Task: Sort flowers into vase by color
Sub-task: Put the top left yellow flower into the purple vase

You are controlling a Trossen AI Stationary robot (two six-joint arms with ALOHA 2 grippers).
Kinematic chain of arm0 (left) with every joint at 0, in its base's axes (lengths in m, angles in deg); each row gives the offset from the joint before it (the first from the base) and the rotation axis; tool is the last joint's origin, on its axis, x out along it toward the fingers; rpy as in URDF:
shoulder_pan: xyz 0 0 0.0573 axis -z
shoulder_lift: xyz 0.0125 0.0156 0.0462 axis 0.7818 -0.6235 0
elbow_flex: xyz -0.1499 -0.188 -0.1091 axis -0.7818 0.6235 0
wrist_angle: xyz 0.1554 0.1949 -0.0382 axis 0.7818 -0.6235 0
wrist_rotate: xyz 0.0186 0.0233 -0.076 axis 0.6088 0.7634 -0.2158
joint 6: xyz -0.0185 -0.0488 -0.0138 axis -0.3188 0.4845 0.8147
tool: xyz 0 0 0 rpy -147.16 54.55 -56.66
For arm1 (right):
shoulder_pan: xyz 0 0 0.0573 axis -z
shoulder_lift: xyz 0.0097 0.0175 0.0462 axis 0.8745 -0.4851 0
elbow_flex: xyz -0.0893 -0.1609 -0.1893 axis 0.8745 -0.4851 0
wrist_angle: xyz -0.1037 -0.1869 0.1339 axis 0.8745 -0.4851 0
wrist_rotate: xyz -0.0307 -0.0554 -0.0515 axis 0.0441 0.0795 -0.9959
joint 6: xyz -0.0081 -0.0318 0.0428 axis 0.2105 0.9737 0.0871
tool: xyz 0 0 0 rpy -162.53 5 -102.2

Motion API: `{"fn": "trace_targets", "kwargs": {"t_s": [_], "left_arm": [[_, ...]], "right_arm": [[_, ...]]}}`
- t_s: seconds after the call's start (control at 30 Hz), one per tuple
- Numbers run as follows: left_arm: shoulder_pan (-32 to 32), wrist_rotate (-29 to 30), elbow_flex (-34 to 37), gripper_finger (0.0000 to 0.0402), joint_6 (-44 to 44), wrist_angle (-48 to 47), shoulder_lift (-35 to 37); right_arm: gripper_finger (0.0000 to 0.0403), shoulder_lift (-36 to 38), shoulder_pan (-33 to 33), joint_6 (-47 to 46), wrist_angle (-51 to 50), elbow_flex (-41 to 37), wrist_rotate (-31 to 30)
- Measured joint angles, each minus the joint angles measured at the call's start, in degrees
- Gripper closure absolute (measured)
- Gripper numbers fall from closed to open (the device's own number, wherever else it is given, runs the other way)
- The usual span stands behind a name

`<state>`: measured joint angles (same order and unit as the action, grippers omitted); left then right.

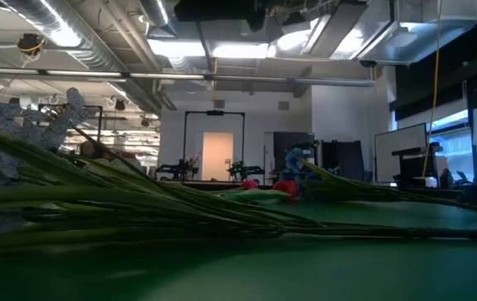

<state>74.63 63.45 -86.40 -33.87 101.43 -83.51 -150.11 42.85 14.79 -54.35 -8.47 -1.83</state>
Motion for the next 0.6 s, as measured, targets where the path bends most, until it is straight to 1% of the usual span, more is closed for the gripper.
{"fn": "trace_targets", "kwargs": {"t_s": [0.07,0.13,0.23,0.27,0.3,0.37,0.43,0.5,0.6], "left_arm": [[0.42,-0.02,0.00,0.0246,0.02,-0.35,0.00],[0.92,-0.05,0.00,0.0272,-0.03,-1.02,-0.01],[1.59,-0.02,-0.52,0.0341,-0.42,-2.66,0.00],[1.76,0.16,-1.33,0.0368,-0.44,-4.28,-0.02],[1.98,0.66,-2.37,0.0382,-0.36,-6.56,-0.02],[2.38,1.94,-5.42,0.0387,0.38,-13.61,-0.02],[3.08,4.31,-9.57,0.0388,3.10,-24.36,-0.02],[4.35,8.13,-14.32,0.0391,6.65,-36.13,-0.02],[7.09,14.85,-21.61,0.0394,14.37,-53.82,-0.03]], "right_arm": [[0.0387,0.00,-0.07,0.02,0.07,-0.32,-0.83],[0.0387,0.00,-0.24,0.02,-0.06,-0.55,-1.27],[0.0378,0.00,-0.28,0.02,-0.22,-0.55,-1.40],[0.0369,0.00,-0.28,0.04,-0.27,-0.55,-1.42],[0.0358,0.00,-0.27,0.12,-0.26,-0.55,-1.55],[0.0327,0.00,-0.24,0.58,0.10,-0.53,-2.34],[0.0290,0.00,-0.27,1.75,-0.52,0.19,-3.75],[0.0251,0.10,-0.79,2.14,-1.40,1.45,-4.83],[0.0194,1.06,-2.26,2.71,-1.76,2.07,-6.06]]}}
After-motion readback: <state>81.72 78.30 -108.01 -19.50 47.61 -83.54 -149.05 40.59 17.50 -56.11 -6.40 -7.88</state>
